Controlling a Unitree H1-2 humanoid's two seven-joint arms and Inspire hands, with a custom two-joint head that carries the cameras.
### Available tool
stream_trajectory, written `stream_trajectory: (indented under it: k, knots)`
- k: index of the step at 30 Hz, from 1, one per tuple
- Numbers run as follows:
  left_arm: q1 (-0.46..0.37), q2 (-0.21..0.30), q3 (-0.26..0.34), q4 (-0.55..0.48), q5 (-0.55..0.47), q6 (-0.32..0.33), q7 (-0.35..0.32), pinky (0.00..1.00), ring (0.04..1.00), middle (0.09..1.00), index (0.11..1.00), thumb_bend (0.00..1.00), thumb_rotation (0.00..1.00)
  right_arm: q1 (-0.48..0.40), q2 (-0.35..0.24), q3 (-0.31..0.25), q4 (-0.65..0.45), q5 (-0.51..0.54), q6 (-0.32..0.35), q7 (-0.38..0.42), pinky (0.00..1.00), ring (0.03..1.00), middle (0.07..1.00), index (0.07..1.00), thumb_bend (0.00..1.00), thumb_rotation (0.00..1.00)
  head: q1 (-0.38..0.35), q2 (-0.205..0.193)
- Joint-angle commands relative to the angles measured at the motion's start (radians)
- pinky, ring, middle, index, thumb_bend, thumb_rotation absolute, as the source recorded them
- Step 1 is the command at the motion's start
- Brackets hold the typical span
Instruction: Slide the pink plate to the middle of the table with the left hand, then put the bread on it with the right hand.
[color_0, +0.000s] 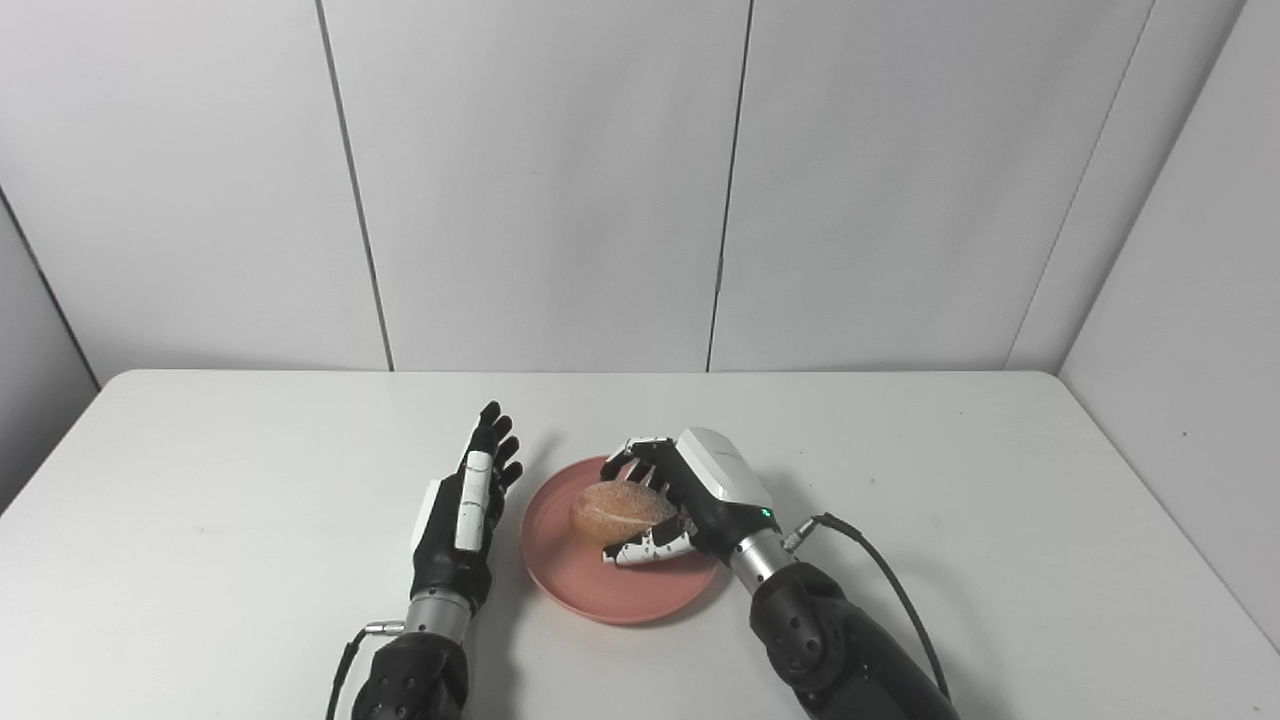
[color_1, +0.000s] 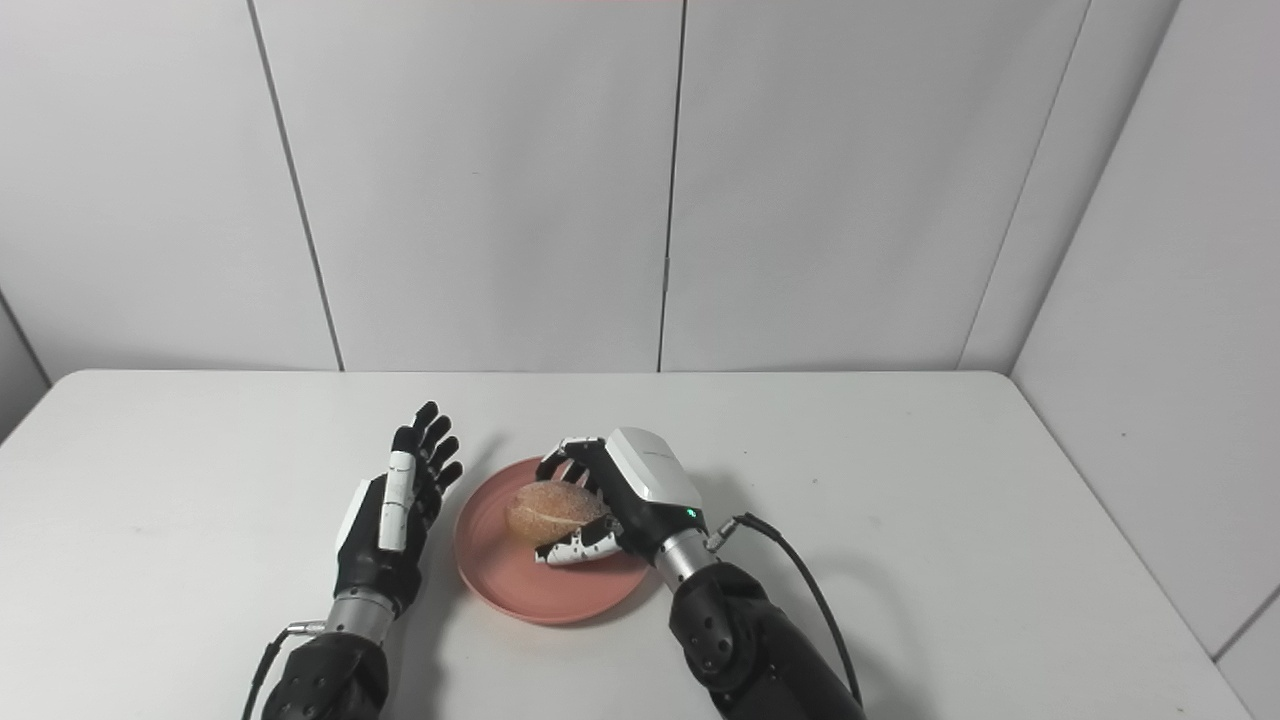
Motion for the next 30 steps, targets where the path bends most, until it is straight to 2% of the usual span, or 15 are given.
stream_trajectory:
  k: [1,2,3,10,11,12,14,18,21,22,23,24,30]
  knots:
    - [-0.023,-0.010,-0.009,-0.038,0.009,-0.005,0.002,0.96,0.978,0.988,0.985,0.76,1.00,-0.041,-0.011,-0.008,-0.007,-0.001,-0.065,-0.039,0.46,0.501,0.488,0.523,0.51,0.00,0.002,0.001]
    - [-0.023,-0.010,-0.009,-0.038,0.010,-0.003,0.003,0.96,0.978,0.988,0.984,0.76,1.00,-0.042,-0.013,-0.008,-0.003,0.001,-0.075,-0.039,0.51,0.559,0.488,0.514,0.52,0.00,0.002,0.001]
    - [-0.023,-0.010,-0.010,-0.038,0.012,-0.002,0.004,0.96,0.976,0.985,0.982,0.77,1.00,-0.042,-0.016,-0.007,-0.001,0.002,-0.084,-0.039,0.59,0.641,0.633,0.502,0.51,0.10,0.002,0.002]
    - [-0.024,-0.012,-0.009,-0.034,0.014,-0.007,0.006,0.96,0.974,0.982,0.977,0.76,1.00,-0.036,-0.029,0.005,-0.002,-0.009,-0.119,-0.030,0.68,0.734,0.722,0.498,0.50,0.14,0.005,0.001]
    - [-0.024,-0.012,-0.008,-0.034,0.013,-0.007,0.005,0.96,0.974,0.982,0.978,0.76,1.00,-0.035,-0.031,0.008,-0.003,-0.016,-0.119,-0.030,0.70,0.743,0.728,0.545,0.52,0.15,0.005,0.001]
    - [-0.024,-0.012,-0.008,-0.034,0.012,-0.006,0.005,0.96,0.974,0.982,0.978,0.76,1.00,-0.035,-0.032,0.010,-0.003,-0.021,-0.119,-0.031,0.72,0.758,0.739,0.673,0.56,0.17,0.005,0.001]
    - [-0.024,-0.014,-0.007,-0.037,0.011,-0.002,0.007,0.96,0.973,0.981,0.977,0.76,1.00,-0.035,-0.037,0.018,-0.010,-0.036,-0.120,-0.030,0.73,0.773,0.761,0.725,0.57,0.20,0.005,0.002]
    - [-0.025,-0.013,-0.009,-0.034,0.016,-0.007,0.006,0.96,0.973,0.981,0.978,0.76,1.00,-0.034,-0.040,0.018,-0.022,-0.033,-0.122,-0.019,0.86,0.885,0.901,0.839,0.63,0.34,0.005,0.002]
    - [-0.027,-0.013,-0.009,-0.033,0.015,-0.008,0.005,0.96,0.974,0.983,0.979,0.76,1.00,-0.036,-0.044,0.020,-0.022,-0.030,-0.133,-0.014,0.90,0.913,0.928,0.859,0.64,0.39,0.004,0.001]
    - [-0.027,-0.014,-0.009,-0.032,0.015,-0.008,0.006,0.96,0.973,0.983,0.979,0.76,1.00,-0.036,-0.047,0.022,-0.026,-0.032,-0.135,-0.009,0.94,0.931,0.939,0.870,0.64,0.45,0.005,0.000]
    - [-0.028,-0.014,-0.008,-0.030,0.015,-0.009,0.006,0.96,0.973,0.983,0.979,0.77,1.00,-0.037,-0.050,0.024,-0.029,-0.033,-0.137,-0.005,0.98,0.959,0.960,0.889,0.65,0.56,0.005,-0.002]
    - [-0.028,-0.015,-0.008,-0.029,0.013,-0.009,0.005,0.96,0.974,0.984,0.980,0.76,1.00,-0.037,-0.052,0.024,-0.029,-0.031,-0.143,-0.003,0.99,0.969,0.968,0.898,0.66,0.60,0.007,-0.007]
    - [-0.029,-0.014,-0.009,-0.020,0.015,-0.012,0.005,0.96,0.975,0.982,0.978,0.76,1.00,-0.033,-0.055,0.011,-0.021,0.006,-0.179,0.004,1.00,0.988,0.992,0.917,0.66,0.63,0.010,-0.009]
